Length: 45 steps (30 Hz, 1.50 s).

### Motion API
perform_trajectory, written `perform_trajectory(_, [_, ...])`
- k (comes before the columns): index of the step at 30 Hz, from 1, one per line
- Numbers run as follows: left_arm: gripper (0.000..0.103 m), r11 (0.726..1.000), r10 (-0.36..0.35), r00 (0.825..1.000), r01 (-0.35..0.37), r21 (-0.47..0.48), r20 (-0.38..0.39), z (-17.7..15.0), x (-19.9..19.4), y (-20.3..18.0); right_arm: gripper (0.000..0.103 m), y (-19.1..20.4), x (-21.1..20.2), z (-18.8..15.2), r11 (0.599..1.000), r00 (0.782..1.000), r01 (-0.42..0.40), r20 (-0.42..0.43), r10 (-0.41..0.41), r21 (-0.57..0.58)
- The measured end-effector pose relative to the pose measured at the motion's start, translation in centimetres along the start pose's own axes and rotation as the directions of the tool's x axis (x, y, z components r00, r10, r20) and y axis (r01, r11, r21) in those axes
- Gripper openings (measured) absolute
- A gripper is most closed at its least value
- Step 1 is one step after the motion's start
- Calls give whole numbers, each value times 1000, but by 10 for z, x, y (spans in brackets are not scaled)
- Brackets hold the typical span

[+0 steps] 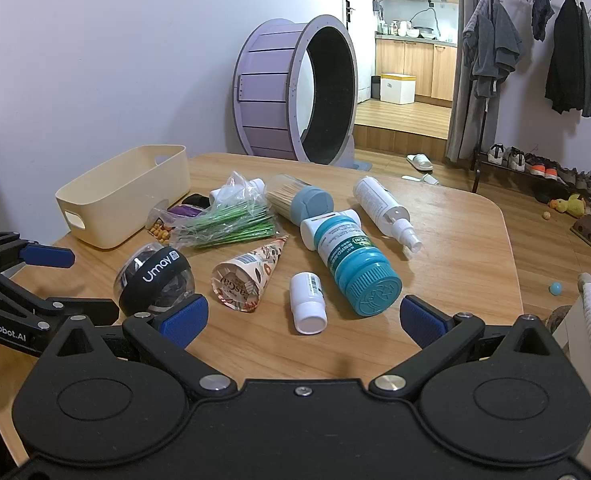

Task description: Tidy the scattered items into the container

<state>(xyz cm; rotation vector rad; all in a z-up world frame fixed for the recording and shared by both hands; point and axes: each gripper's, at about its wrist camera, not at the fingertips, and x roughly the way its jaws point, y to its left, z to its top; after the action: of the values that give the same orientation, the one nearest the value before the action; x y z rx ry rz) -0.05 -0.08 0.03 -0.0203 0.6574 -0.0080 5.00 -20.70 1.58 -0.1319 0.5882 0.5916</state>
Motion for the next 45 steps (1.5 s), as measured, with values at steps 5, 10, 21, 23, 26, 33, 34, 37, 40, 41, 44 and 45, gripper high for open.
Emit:
perform_trajectory(5, [103, 1000, -4, 1000, 4, -5, 8, 0, -1, -2, 103, 0, -2, -2, 1000, 1000, 5, -4, -5, -4])
perform_trajectory(10, [103, 1000, -1, 1000, 1, -7, 9, 0, 0, -3, 103, 2, 1, 1, 1000, 1000, 8, -7, -9, -7])
perform_trajectory(21, [103, 1000, -4, 1000, 4, -15, -1, 2, -1, 2, 103, 1, 0, -1, 1000, 1000, -1, -6, 1, -10])
perform_trajectory(23, [103, 1000, -3, 1000, 3, -15, 0, 1, -1, 1, 103, 2, 0, -1, 1000, 1000, -1, -6, 0, -11])
perform_trajectory(26, [103, 1000, -1, 1000, 1, -14, 2, 1, -2, 1, 103, 2, 0, -1, 1000, 1000, -2, -7, 2, -12])
perform_trajectory(33, [103, 1000, 2, 1000, -2, -13, 1, 1, -1, 3, 103, 2, -1, -2, 1000, 1000, -3, -7, 3, -14])
perform_trajectory(34, [103, 1000, 3, 1000, -3, -12, 2, 1, -1, 3, 103, 2, 0, -2, 1000, 1000, -3, -8, 3, -14])
perform_trajectory(37, [103, 1000, 4, 1000, -4, -11, 2, 1, -1, 2, 103, 2, -1, -2, 1000, 1000, -4, -8, 3, -15])
perform_trajectory(40, [103, 1000, 5, 1000, -5, -9, 2, 1, -1, 2, 103, 1, -1, -2, 1000, 1000, -4, -7, 4, -15])
perform_trajectory(41, [103, 1000, 5, 1000, -5, -9, 2, 1, -1, 2, 103, 2, -1, -2, 1000, 1000, -3, -8, 3, -17])
perform_trajectory(44, [103, 1000, 5, 1000, -5, -9, 3, 0, -2, 1, 103, 3, -1, -2, 1000, 1000, -3, -8, 3, -19])
perform_trajectory(45, [103, 1000, 6, 1000, -5, -7, 3, 1, -2, 0, 103, 3, -1, -2, 1000, 1000, -4, -8, 4, -19])
